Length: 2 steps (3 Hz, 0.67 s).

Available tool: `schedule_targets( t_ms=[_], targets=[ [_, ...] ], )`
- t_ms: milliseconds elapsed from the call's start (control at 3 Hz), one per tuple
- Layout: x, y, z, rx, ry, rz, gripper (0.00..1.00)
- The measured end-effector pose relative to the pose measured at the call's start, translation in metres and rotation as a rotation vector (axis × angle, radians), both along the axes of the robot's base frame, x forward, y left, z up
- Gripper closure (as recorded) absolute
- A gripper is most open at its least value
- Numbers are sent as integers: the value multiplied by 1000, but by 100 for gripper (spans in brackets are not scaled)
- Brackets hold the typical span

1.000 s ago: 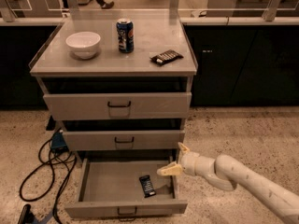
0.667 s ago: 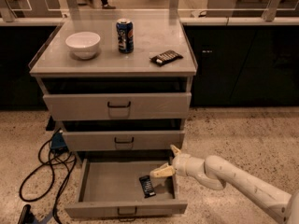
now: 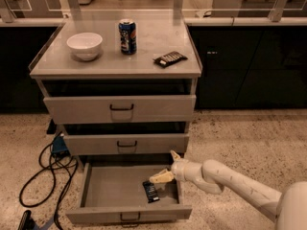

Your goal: Pick rxbar blueberry from bottom drawer and place on counter

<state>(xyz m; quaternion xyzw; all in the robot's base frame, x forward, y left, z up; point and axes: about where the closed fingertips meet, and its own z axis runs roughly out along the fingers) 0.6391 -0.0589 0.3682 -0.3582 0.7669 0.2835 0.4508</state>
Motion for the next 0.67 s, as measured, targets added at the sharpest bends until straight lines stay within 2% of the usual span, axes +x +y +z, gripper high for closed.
schedule_targets(
  t_ms=[333, 667],
  targets=[
    [-2, 4, -4, -56, -4, -26, 0],
    [1, 8, -58, -135, 60, -66, 0]
  ],
)
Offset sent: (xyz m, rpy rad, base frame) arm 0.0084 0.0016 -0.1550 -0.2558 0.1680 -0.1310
